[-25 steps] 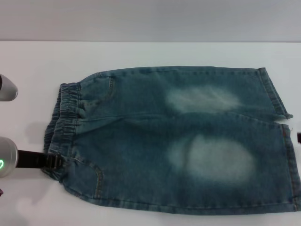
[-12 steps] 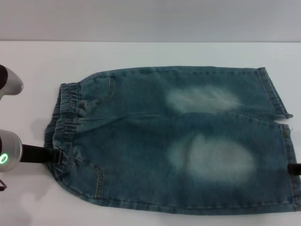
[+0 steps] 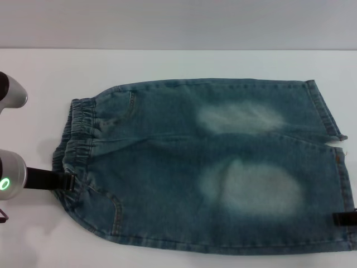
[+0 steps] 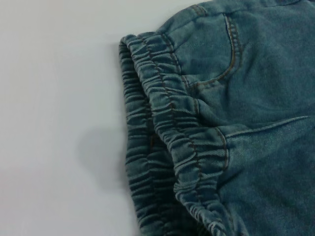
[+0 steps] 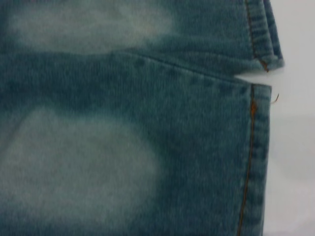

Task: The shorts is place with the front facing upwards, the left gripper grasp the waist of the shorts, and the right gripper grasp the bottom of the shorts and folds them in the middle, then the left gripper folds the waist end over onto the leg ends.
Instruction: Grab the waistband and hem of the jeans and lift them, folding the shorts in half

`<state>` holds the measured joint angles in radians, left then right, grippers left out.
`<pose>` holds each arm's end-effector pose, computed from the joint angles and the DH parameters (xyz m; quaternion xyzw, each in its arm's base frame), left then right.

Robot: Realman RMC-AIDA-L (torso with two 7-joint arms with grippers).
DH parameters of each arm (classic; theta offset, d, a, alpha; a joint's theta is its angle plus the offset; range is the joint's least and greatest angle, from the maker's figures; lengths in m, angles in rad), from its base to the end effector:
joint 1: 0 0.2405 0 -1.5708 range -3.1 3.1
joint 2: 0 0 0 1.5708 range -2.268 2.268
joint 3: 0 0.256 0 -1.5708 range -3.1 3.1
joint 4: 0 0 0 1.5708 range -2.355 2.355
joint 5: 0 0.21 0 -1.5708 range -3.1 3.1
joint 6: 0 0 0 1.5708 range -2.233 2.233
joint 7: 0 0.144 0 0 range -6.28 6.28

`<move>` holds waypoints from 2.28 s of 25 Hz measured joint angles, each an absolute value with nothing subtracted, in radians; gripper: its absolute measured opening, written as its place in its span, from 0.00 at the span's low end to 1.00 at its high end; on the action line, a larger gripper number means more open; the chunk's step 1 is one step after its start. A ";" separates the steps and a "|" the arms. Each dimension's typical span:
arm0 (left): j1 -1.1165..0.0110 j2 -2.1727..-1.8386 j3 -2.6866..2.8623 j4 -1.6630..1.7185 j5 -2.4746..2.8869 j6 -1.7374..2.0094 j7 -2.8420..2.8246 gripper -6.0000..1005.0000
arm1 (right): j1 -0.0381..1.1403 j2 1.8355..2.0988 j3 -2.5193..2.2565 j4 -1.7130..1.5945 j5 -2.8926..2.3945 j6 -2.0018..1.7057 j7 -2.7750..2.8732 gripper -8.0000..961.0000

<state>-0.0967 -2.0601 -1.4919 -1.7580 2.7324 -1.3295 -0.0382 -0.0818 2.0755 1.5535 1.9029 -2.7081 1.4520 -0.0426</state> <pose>-0.2350 0.2828 0.0150 -0.7651 -0.5420 0.0881 0.3363 0.2556 0.2358 0.0367 -0.7427 0.5750 -0.1104 0.3250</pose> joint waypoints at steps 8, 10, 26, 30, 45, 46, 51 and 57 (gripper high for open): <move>-0.098 -2.060 -1.493 -1.758 2.733 -1.330 -0.038 0.09 | -0.077 2.077 1.532 1.859 -2.707 1.447 -0.042 0.74; -0.098 -2.060 -1.493 -1.758 2.733 -1.330 -0.038 0.09 | -0.076 2.077 1.528 1.856 -2.707 1.446 -0.041 0.74; -0.106 -2.060 -1.489 -1.758 2.731 -1.330 -0.038 0.09 | -0.063 2.077 1.500 1.835 -2.707 1.434 -0.032 0.70; -0.106 -2.060 -1.489 -1.758 2.729 -1.330 -0.038 0.09 | -0.055 2.074 1.499 1.843 -2.707 1.437 -0.037 0.62; -0.109 -2.060 -1.490 -1.758 2.729 -1.330 -0.038 0.09 | -0.032 2.074 1.486 1.850 -2.705 1.439 -0.067 0.24; -0.109 -2.060 -1.490 -1.758 2.729 -1.328 -0.038 0.09 | -0.030 2.074 1.484 1.851 -2.705 1.437 -0.068 0.20; -0.107 -2.060 -1.494 -1.757 2.729 -1.320 -0.038 0.09 | -0.024 2.075 1.479 1.855 -2.703 1.419 -0.075 0.06; -0.109 -2.060 -1.494 -1.750 2.729 -1.311 -0.034 0.09 | -0.022 2.074 1.477 1.877 -2.702 1.401 -0.077 0.03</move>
